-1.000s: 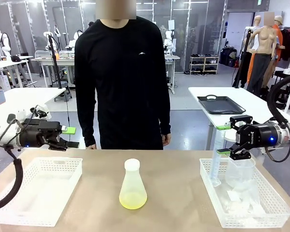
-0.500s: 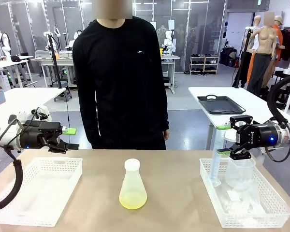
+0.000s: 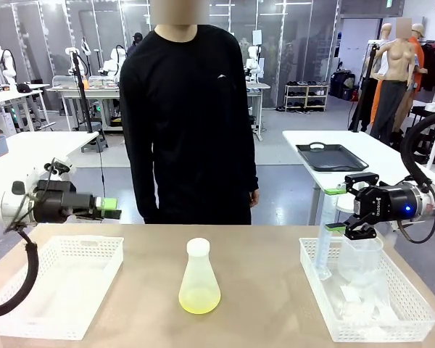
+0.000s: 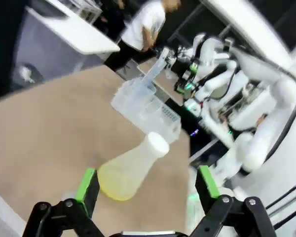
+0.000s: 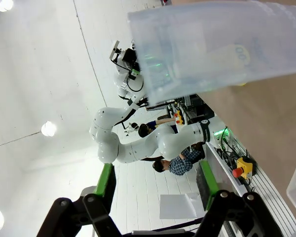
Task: Prepare the solutions needed for the experiment.
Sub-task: When the human places the Big flask in the center of the table, pick up the Big flask and place it in the left Organizing basket.
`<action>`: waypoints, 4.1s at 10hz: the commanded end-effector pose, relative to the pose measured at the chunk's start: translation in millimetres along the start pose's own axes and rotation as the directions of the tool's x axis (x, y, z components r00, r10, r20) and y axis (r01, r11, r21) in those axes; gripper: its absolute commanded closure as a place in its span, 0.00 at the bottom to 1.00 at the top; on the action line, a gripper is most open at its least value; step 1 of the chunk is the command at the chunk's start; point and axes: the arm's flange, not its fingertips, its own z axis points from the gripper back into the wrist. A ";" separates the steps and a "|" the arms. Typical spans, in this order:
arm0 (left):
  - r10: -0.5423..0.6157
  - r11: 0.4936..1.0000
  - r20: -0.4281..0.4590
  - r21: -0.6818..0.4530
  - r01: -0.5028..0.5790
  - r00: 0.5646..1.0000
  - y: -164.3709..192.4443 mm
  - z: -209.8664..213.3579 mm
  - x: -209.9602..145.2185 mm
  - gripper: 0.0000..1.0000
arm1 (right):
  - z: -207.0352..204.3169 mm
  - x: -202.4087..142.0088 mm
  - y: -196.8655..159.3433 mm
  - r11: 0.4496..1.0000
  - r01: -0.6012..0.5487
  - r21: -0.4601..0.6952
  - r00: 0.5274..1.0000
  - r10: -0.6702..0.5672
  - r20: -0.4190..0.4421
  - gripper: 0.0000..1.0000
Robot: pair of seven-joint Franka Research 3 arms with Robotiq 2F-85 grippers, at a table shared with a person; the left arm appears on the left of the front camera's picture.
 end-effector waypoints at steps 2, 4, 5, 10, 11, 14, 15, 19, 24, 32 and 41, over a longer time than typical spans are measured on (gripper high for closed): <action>0.000 1.000 0.000 0.000 0.000 1.000 0.0 0.0 0.0 0.00 | -0.1 -2.9 2.6 1.000 -0.006 -0.002 1.000 0.006 0.005 0.17; 0.000 1.000 0.000 0.000 0.000 1.000 0.0 0.0 0.0 0.00 | -0.1 -2.9 2.6 1.000 -0.006 -0.002 1.000 0.006 0.005 0.17; 0.000 1.000 0.000 0.000 0.000 1.000 0.0 0.0 0.0 0.00 | -0.1 -2.9 2.6 1.000 -0.006 -0.002 1.000 0.006 0.005 0.17; -0.698 0.715 -0.016 -0.076 0.695 0.716 -18.7 -37.1 11.4 0.00 | -0.1 -2.9 2.6 1.000 -0.006 -0.002 1.000 0.006 0.005 0.17; -0.719 0.693 0.014 -0.075 0.717 0.695 -16.9 -42.6 9.9 0.00 | -0.1 -2.9 2.6 1.000 -0.006 -0.002 1.000 0.006 0.005 0.17; -0.672 0.740 -0.041 -0.085 0.667 0.740 -24.2 -41.8 19.8 0.00 | -0.1 -2.9 2.6 1.000 -0.006 -0.002 1.000 0.006 0.005 0.17; -0.672 0.740 -0.041 -0.085 0.667 0.740 -24.2 -41.8 19.8 0.00 | -0.1 -2.9 2.6 1.000 -0.006 -0.002 1.000 0.006 0.005 0.17; -0.791 0.586 0.104 -0.156 0.795 0.603 -15.3 -96.6 34.4 0.00 | -0.1 -2.9 2.6 1.000 -0.006 -0.002 1.000 0.006 0.005 0.17; -0.729 0.592 0.220 -0.273 0.758 0.649 13.5 -159.2 37.1 0.00 | -0.1 -2.9 2.6 1.000 -0.006 -0.002 1.000 0.006 0.005 0.17; -0.667 0.517 0.269 -0.505 0.691 0.695 73.3 -164.4 16.4 0.00 | -0.1 -2.9 2.6 1.000 -0.006 -0.002 1.000 0.006 0.005 0.17; -0.613 0.568 0.209 -0.554 0.609 0.762 86.3 -201.1 -28.8 0.00 | -0.1 -2.9 2.6 1.000 -0.006 -0.002 1.000 0.006 0.005 0.17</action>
